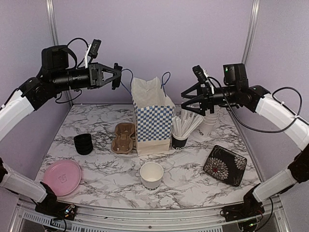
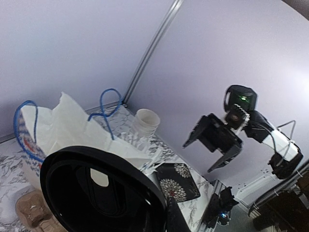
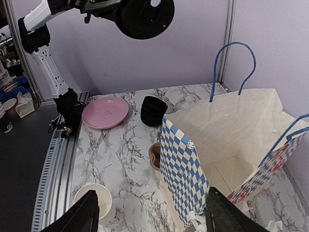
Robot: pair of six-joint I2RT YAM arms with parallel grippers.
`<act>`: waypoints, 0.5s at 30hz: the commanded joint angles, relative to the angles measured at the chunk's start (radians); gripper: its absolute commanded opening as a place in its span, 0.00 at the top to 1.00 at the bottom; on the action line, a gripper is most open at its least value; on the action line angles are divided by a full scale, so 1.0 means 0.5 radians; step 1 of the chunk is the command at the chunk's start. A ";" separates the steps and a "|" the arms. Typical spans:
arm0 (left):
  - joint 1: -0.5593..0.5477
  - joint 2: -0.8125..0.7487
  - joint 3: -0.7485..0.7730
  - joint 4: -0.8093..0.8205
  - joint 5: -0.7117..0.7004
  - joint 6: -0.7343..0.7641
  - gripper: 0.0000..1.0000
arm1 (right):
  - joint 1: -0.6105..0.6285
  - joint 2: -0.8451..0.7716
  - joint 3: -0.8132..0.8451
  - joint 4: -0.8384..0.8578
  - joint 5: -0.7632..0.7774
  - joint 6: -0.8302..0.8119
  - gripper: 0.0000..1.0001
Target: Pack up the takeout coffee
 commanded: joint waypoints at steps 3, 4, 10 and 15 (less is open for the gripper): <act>-0.145 -0.058 -0.274 0.759 0.426 -0.262 0.92 | 0.145 0.206 0.200 0.471 -0.213 0.614 0.03; -0.165 -0.055 -0.299 0.836 0.444 -0.302 0.92 | 0.183 0.237 0.252 0.476 -0.208 0.626 0.02; -0.278 0.032 -0.292 0.962 0.499 -0.355 0.92 | 0.333 0.396 0.475 0.593 -0.266 0.789 0.01; -0.352 0.083 -0.262 0.975 0.475 -0.348 0.92 | 0.394 0.471 0.531 0.633 -0.227 0.839 0.01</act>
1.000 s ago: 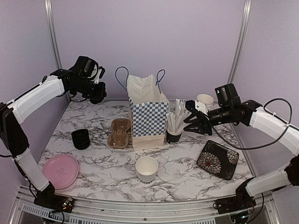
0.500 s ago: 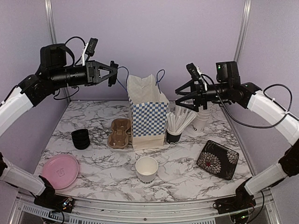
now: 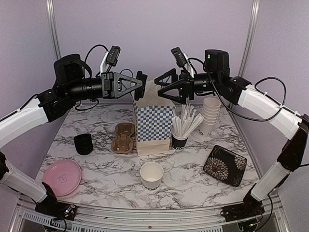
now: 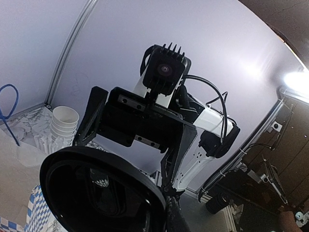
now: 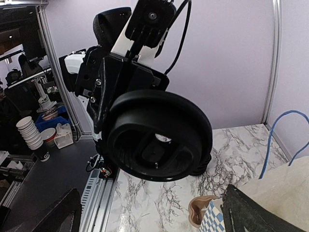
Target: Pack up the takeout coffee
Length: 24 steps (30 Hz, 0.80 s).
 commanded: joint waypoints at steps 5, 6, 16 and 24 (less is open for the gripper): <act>-0.060 0.048 0.066 0.216 0.032 -0.079 0.92 | 0.109 0.066 0.186 -0.074 0.143 -0.110 0.01; -0.061 0.051 0.068 0.224 0.034 -0.095 0.92 | 0.128 0.065 0.212 -0.142 0.209 -0.190 0.01; -0.066 0.079 0.067 0.259 0.035 -0.199 0.91 | 0.224 -0.013 0.312 -0.433 0.605 -0.663 0.07; -0.071 0.087 0.049 0.285 0.030 -0.223 0.91 | 0.271 0.007 0.301 -0.410 0.619 -0.655 0.12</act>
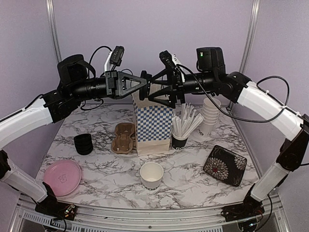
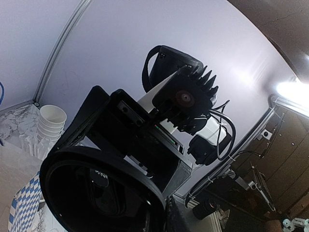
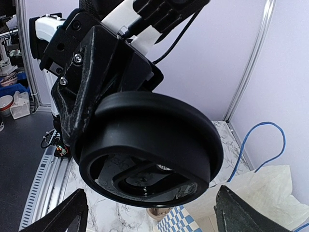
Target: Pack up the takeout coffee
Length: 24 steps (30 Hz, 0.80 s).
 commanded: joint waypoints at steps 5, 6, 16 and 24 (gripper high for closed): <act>-0.014 0.012 0.042 0.110 0.027 -0.032 0.91 | 0.057 -0.026 0.088 -0.003 0.002 -0.003 0.15; -0.015 0.013 0.039 0.110 0.023 -0.032 0.91 | 0.055 -0.029 0.089 -0.003 -0.009 0.000 0.16; -0.025 0.032 0.038 0.122 0.015 -0.050 0.91 | 0.057 -0.040 0.077 0.050 -0.073 0.108 0.18; -0.044 0.035 0.034 0.129 0.003 -0.055 0.90 | 0.055 -0.012 0.072 0.128 -0.128 0.262 0.18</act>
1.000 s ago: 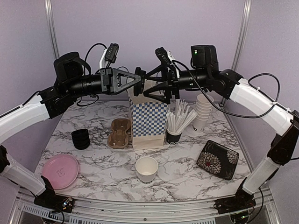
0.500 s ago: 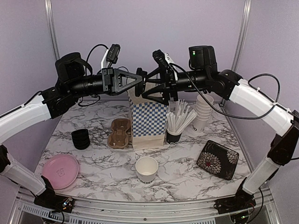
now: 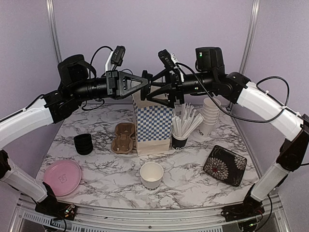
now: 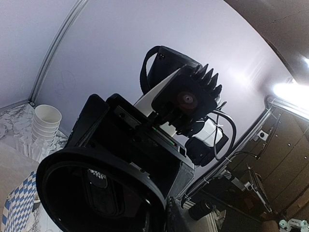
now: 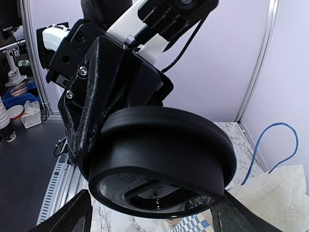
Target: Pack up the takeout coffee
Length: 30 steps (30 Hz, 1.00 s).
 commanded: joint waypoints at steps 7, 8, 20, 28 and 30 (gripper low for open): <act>-0.027 0.024 0.022 0.090 -0.008 -0.008 0.89 | 0.016 -0.010 0.054 0.159 -0.111 0.204 0.19; -0.028 0.027 0.024 0.090 -0.012 -0.008 0.89 | 0.016 -0.012 0.054 0.167 -0.120 0.219 0.18; -0.043 0.036 0.032 0.091 -0.022 -0.001 0.79 | 0.015 0.004 0.029 0.202 -0.059 0.276 0.32; -0.043 -0.114 0.115 -0.463 -0.318 0.353 0.42 | -0.047 -0.115 -0.167 0.075 0.022 0.047 0.33; -0.043 -0.204 0.103 -0.746 -0.544 0.503 0.38 | -0.108 -0.171 -0.244 -0.001 0.009 -0.049 0.32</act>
